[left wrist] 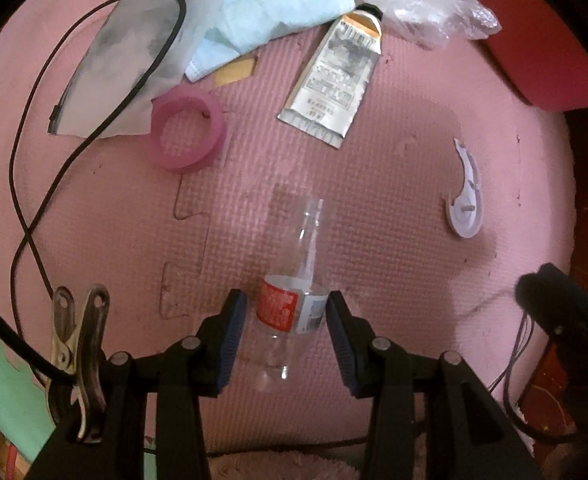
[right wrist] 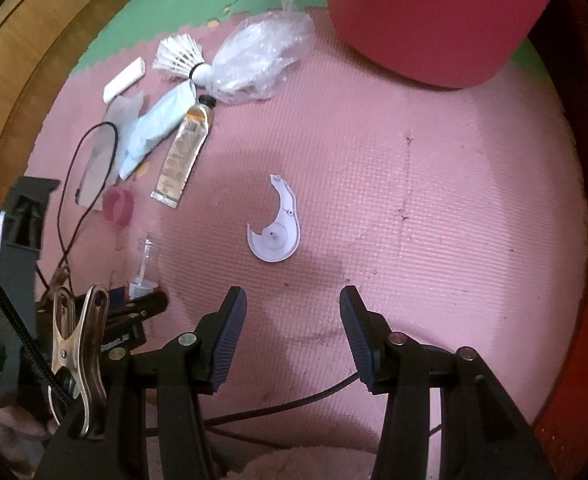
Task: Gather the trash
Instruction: 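Close the left tool on the clear plastic bottle neck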
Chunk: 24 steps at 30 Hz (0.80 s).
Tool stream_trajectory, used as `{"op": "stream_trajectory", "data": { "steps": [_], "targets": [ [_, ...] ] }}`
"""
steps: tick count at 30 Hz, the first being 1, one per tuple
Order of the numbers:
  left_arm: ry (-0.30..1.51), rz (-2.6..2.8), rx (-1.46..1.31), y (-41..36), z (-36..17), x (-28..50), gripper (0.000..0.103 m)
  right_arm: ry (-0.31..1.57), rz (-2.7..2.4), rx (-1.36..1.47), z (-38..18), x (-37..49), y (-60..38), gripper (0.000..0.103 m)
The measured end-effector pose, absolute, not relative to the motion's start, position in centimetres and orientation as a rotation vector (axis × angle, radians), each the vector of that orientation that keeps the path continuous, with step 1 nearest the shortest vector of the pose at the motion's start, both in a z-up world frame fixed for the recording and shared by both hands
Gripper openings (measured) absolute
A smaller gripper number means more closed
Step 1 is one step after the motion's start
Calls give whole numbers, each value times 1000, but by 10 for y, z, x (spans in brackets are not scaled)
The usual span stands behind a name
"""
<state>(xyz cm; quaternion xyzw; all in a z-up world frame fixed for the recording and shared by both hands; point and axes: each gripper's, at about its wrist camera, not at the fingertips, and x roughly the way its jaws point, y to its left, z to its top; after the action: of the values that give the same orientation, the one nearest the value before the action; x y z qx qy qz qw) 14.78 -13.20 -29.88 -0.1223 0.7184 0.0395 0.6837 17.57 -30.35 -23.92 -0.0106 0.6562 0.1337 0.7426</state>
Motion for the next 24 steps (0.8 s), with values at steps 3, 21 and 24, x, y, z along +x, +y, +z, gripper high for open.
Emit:
{"op": "stream_trajectory", "data": {
  "steps": [3,21,24],
  "targets": [
    [1589,95,-288,-128,-293,143,36,1457,301,-40,-250,180,-299,50],
    [1561,99,-361,-115,-293,130,34,1470,349,-189,-293,205,-260,50],
    [1562,97,-357,-115,-294,133,35,1455,361,-220,-294,204,-254,50]
  ]
}}
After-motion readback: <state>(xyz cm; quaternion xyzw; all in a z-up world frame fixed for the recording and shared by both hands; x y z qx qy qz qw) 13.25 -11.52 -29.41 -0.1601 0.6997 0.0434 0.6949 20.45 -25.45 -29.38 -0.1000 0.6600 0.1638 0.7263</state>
